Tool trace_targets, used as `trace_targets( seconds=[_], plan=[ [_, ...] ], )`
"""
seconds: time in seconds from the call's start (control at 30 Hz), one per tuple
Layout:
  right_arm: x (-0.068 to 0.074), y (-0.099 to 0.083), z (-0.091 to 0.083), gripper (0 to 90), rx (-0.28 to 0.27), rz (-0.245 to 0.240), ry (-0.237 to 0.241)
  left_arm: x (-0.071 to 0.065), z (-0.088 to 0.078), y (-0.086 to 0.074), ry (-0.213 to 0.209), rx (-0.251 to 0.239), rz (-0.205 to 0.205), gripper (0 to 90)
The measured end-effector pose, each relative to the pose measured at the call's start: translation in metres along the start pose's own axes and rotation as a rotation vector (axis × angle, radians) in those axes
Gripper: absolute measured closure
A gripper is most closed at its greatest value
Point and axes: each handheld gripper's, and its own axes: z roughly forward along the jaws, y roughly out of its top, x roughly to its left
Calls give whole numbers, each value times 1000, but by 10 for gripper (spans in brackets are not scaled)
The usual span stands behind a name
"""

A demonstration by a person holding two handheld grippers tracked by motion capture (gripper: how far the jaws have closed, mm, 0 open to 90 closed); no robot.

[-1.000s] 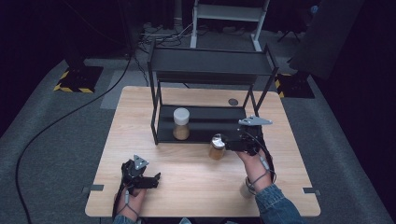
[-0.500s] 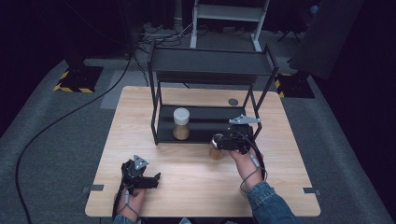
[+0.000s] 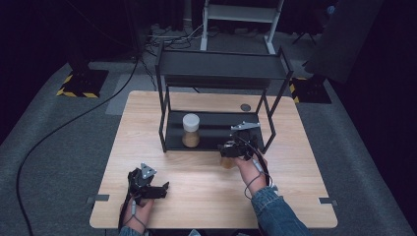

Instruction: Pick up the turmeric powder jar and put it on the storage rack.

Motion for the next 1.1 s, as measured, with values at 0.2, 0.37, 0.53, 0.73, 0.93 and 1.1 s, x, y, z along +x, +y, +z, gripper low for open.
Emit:
trace_targets(
  seconds=[0.2,0.37,0.53,0.73,0.93,1.1],
  plan=[
    [-1,4,11,115,47,7,11,0,0,0,0,0,0,28],
    [0,9,19,128,90,7,8,0,0,0,0,0,0,28],
    [0,11,25,147,123,11,7,0,0,0,0,0,0,28],
    [0,13,30,195,151,12,9,0,0,0,0,0,0,28],
    [-1,15,32,300,170,11,5,0,0,0,0,0,0,28],
    [-5,16,32,317,173,9,15,0,0,0,0,0,0,28]
  ],
)
